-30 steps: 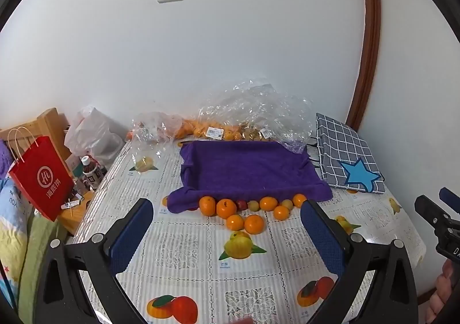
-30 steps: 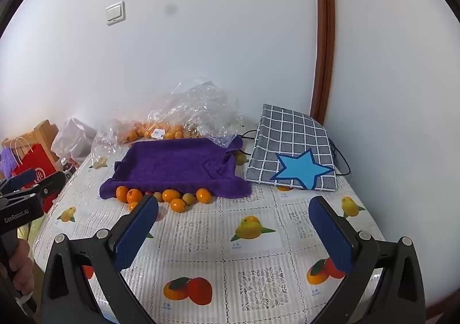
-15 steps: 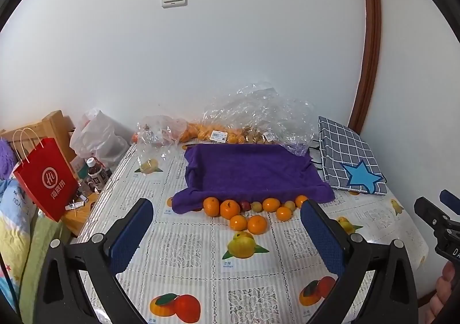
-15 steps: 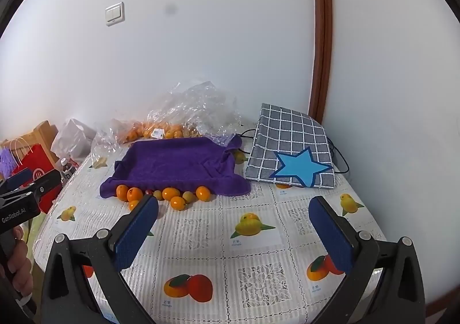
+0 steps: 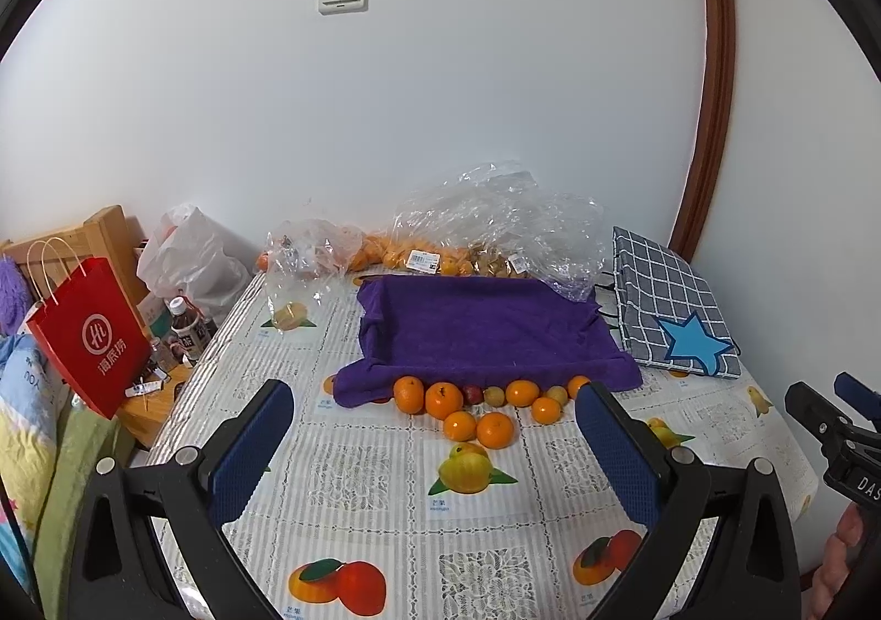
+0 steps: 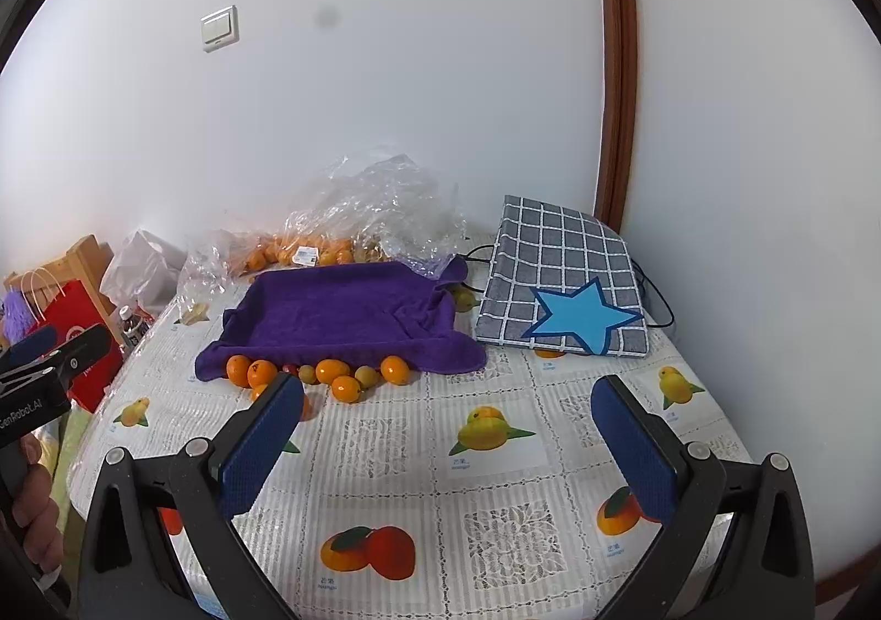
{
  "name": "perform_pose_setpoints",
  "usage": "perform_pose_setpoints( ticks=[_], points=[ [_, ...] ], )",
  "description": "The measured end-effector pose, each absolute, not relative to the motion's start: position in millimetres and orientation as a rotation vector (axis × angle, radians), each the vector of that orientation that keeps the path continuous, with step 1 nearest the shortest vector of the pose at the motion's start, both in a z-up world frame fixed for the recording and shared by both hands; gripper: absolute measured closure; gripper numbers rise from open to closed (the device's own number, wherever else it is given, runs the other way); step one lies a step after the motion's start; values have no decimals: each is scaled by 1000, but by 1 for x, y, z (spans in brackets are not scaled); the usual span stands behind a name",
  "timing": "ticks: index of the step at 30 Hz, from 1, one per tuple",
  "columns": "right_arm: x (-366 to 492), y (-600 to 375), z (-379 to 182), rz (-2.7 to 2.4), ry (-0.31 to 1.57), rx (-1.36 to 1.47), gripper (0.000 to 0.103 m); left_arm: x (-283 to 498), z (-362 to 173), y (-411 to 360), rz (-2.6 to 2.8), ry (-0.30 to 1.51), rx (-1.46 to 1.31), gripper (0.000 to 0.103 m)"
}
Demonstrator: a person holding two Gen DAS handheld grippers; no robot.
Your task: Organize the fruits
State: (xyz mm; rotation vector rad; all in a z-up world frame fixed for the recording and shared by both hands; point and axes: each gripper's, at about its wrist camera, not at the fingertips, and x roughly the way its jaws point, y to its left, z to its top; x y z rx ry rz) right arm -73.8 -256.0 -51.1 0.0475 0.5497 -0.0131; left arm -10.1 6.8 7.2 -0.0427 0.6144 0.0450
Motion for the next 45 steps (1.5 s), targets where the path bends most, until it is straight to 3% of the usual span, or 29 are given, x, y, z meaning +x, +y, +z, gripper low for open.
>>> perform_pose_setpoints(
  ticks=[45],
  points=[
    [-73,-245,-51,14,555,45,0,-17,1,12,29,604,-70,0]
  ],
)
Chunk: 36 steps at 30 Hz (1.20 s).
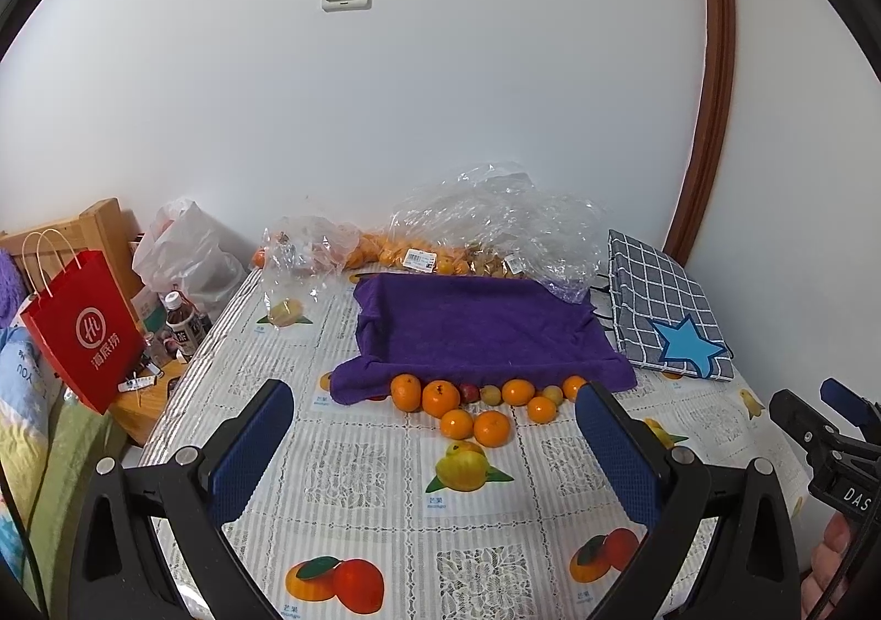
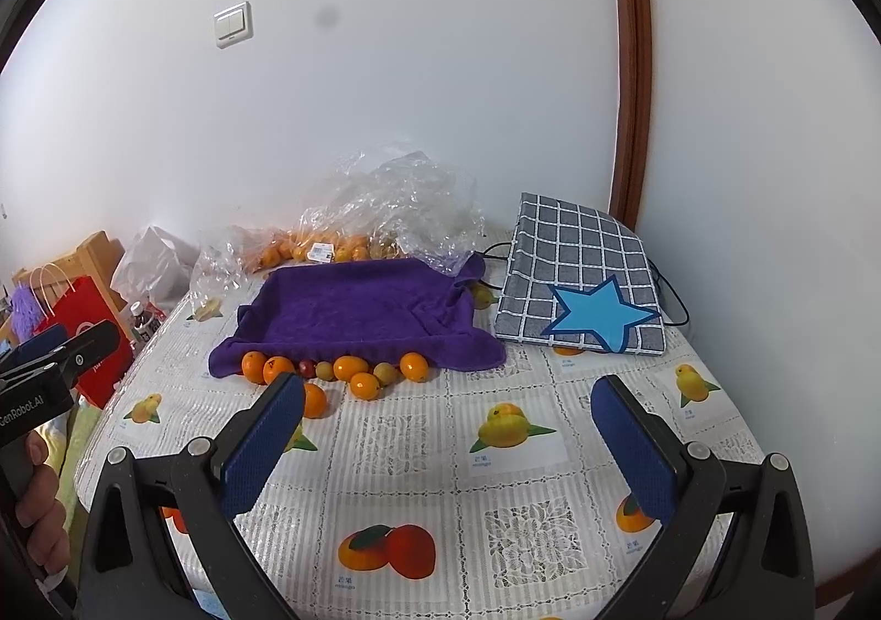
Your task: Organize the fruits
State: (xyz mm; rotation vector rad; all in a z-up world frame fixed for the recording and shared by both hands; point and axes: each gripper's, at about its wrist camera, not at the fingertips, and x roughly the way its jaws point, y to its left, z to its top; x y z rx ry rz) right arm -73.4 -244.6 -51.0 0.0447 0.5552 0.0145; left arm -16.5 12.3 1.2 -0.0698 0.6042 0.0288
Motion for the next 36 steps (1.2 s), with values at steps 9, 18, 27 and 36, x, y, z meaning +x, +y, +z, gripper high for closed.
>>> perform_pose_setpoints(
  ticks=[9,18,27,36],
  points=[
    [-73,-244,-51,19,551,45,0,-17,1,15,25,603,-72,0],
    [-74,-240,-51,34,538,33,0,-16,0,15,20,603,-78,0],
    [-71,-241,-57,44,540,44,0,-12,-5,16,8,614,-73,0],
    [-61,-238,-68,47,542,32,0,-4,-14,22,-3,626,-75,0]
  ],
)
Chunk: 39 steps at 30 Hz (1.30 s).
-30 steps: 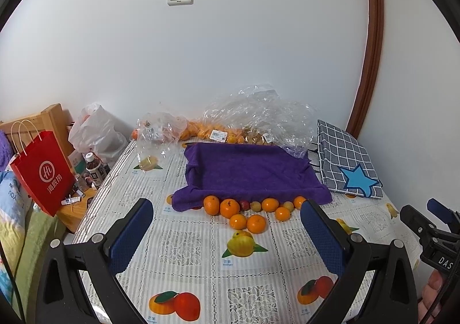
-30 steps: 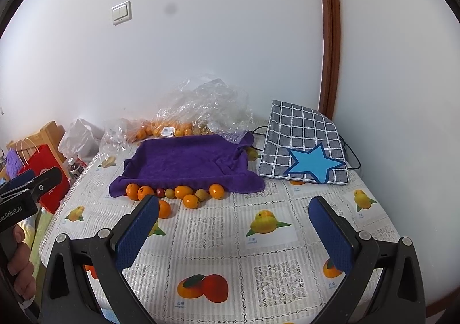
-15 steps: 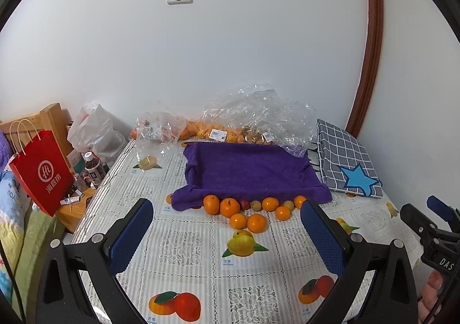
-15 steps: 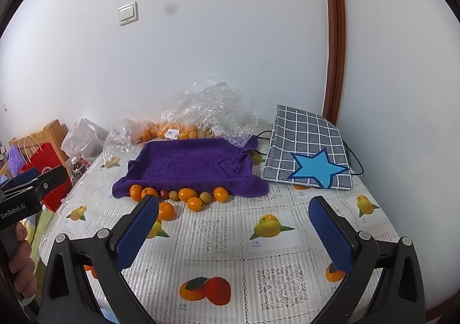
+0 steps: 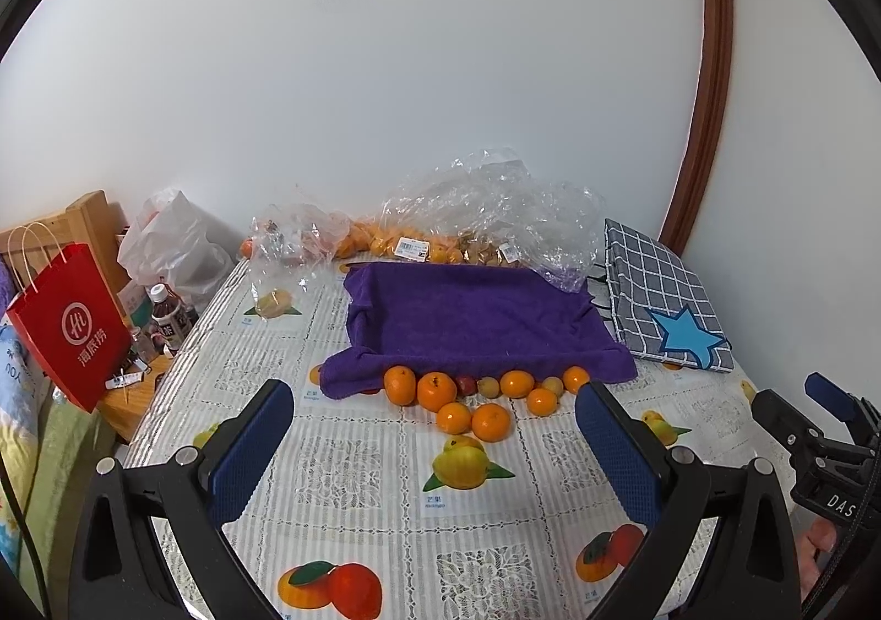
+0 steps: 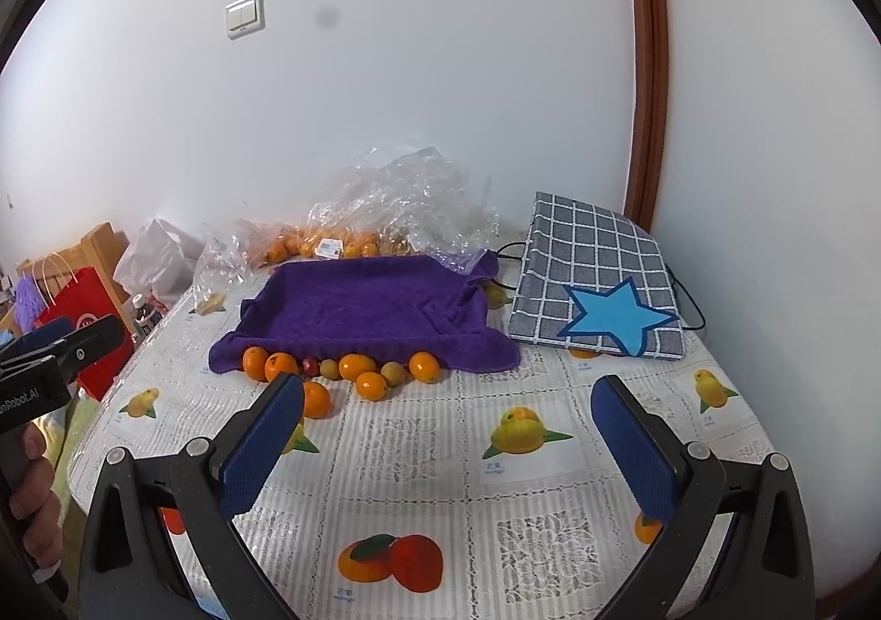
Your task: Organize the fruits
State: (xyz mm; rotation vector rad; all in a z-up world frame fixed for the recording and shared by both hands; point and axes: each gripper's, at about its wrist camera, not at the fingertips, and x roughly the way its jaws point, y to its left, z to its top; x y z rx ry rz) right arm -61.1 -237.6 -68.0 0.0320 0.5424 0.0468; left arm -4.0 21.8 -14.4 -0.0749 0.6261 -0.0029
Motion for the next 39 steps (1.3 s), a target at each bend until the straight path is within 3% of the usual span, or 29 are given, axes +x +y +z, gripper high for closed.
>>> perform_pose_setpoints(
  ticks=[10,14,39],
  points=[
    [-46,-232,-84,50,579,25,1,12,-22,24,-23,645,-82,0],
    [-36,-233,-90,93,624,48,7,18,-25,24,-42,651,-86,0],
    [16,-230,-139,67,705,77,7,69,-59,49,-61,701,-85,8]
  ],
)
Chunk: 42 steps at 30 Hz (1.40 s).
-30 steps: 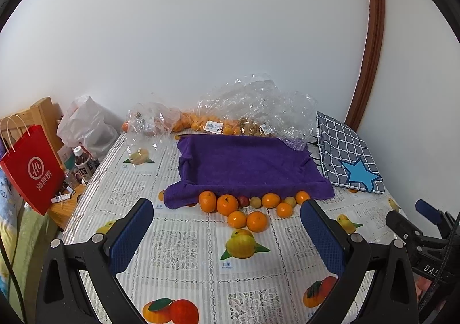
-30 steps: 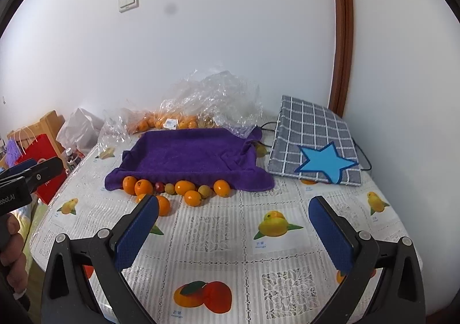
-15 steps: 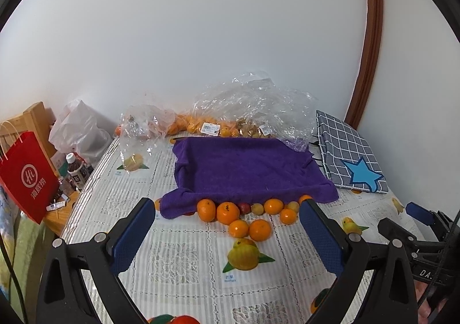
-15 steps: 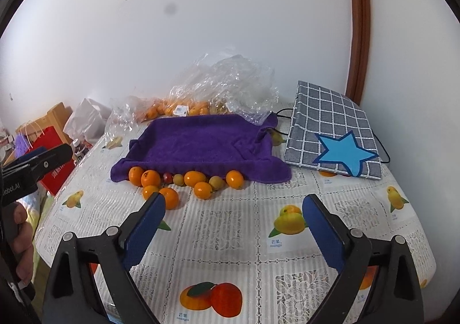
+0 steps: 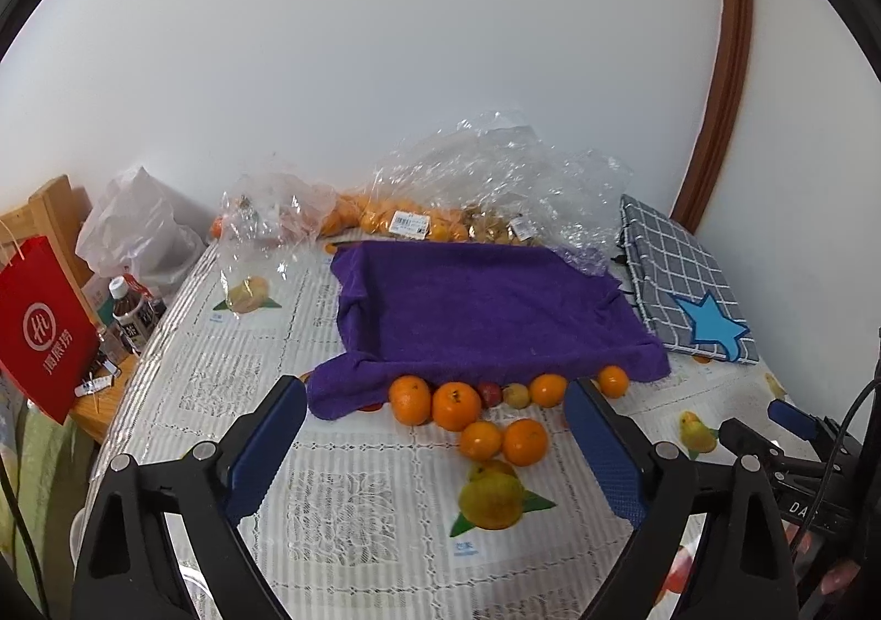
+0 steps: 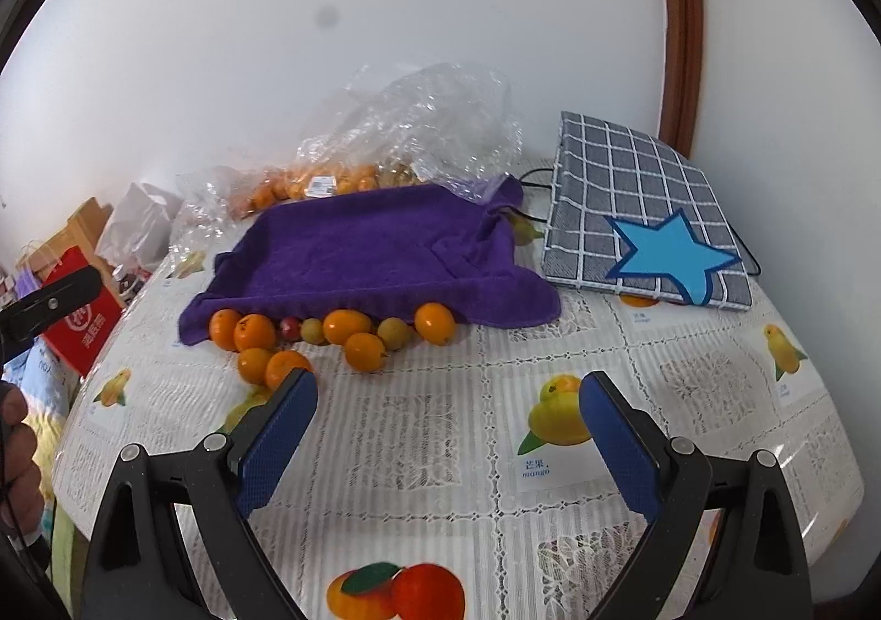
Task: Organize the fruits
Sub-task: 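Grasp a small orange with the right gripper while the left gripper approaches the oranges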
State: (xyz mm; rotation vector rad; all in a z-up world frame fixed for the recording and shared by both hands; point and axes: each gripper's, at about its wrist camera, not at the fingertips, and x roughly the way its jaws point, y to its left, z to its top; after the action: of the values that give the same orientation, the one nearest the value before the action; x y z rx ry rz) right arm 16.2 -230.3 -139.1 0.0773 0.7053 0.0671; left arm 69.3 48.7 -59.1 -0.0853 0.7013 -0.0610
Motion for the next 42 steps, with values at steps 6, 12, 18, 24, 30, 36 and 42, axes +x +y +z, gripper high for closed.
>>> perform_pose_setpoints(
  ticks=[6,12,18,24,30,36,42],
  points=[
    [41,-227,-160,52,741,34,21,85,-77,58,-59,750,-67,9],
    [79,-225,-187,92,827,44,52,106,-104,73,-32,826,-86,14],
    [118,-216,-205,133,866,16,63,128,-133,83,-30,907,-125,17],
    [147,-210,-221,158,888,1,67,142,-148,88,-20,943,-134,17],
    [163,-206,-228,186,899,-2,67,150,-156,87,-68,954,-158,17],
    [164,-199,-233,184,909,-43,71,160,-166,80,-113,972,-179,28],
    [151,-208,-229,193,910,-27,71,171,-177,82,-138,998,-234,51]
  ],
)
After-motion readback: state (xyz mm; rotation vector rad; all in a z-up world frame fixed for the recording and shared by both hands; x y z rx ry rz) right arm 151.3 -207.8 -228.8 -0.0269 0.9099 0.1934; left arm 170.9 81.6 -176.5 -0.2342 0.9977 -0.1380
